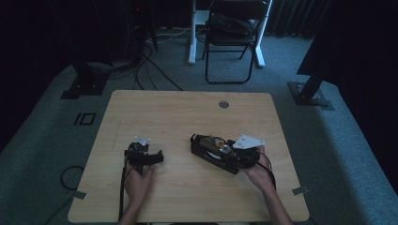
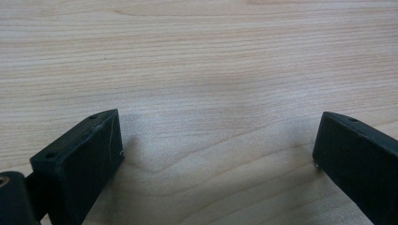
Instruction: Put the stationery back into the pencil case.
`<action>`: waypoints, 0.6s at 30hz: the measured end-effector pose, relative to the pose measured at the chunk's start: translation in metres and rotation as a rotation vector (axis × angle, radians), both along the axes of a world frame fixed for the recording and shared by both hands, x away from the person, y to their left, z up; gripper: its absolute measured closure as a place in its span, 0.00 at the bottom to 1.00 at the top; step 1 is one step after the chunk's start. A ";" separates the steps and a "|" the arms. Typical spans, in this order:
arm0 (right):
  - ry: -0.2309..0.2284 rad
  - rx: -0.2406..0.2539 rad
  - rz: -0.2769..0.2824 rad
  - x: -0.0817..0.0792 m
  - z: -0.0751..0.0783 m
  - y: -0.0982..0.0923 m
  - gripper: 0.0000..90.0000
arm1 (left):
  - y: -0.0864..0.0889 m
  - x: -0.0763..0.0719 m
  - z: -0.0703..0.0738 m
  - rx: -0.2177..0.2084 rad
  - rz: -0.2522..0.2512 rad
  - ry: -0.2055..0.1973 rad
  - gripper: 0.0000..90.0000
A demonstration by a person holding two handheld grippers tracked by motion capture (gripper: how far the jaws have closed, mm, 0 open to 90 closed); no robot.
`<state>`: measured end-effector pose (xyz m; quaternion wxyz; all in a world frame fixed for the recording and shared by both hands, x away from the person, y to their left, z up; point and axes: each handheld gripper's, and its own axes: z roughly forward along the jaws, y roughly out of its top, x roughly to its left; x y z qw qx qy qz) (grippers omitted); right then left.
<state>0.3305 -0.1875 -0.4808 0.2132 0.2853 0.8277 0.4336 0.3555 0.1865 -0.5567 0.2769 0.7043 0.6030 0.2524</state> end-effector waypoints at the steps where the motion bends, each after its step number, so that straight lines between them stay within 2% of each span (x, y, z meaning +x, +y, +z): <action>1: -0.001 -0.001 0.002 0.000 0.000 0.000 0.46 | 0.000 0.000 0.000 0.000 0.000 0.000 0.02; 18: 0.014 -0.037 0.027 0.007 -0.005 0.011 0.46 | 0.000 0.000 0.000 0.000 0.000 0.000 0.02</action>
